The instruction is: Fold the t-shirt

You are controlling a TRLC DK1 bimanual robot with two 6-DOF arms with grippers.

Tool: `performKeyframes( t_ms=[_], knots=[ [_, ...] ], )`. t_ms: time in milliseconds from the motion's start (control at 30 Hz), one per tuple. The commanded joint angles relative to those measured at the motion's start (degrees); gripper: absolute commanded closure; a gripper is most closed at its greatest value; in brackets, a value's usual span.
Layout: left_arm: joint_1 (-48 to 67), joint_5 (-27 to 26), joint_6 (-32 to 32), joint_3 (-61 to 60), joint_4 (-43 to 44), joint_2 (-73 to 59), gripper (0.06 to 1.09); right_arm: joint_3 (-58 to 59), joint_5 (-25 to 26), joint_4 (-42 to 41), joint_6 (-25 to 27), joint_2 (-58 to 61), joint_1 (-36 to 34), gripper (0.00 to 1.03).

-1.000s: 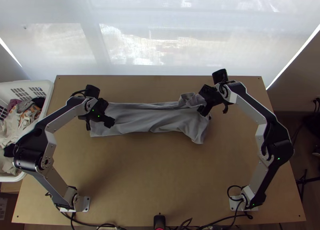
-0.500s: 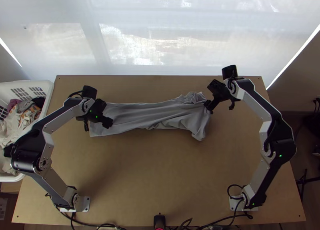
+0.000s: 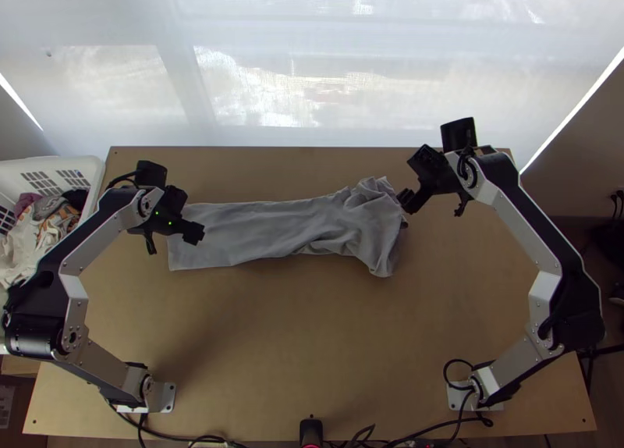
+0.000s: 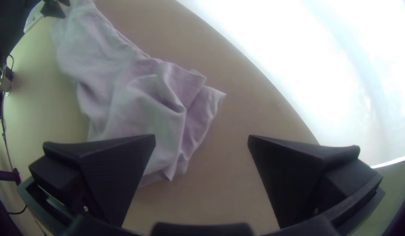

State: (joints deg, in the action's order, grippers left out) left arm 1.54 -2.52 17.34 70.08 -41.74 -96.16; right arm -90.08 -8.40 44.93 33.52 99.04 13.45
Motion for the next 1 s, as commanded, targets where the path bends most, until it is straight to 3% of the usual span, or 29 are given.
performKeyframes(
  t_ms=[0,333,967],
  knots=[
    [-1.54,-0.55,-0.64,2.69,-1.15,2.56,0.13,0.0,-0.47,2.36,-2.4,-4.3,5.27,0.04],
    [-4.97,-0.46,-2.84,3.22,-5.64,2.56,0.13,1.93,-0.47,3.24,-4.6,-4.74,10.63,0.04],
    [-4.18,0.15,-4.16,2.6,4.82,-7.2,0.14,6.41,-0.39,3.24,-3.2,-2.72,16.25,0.04]
  ],
)
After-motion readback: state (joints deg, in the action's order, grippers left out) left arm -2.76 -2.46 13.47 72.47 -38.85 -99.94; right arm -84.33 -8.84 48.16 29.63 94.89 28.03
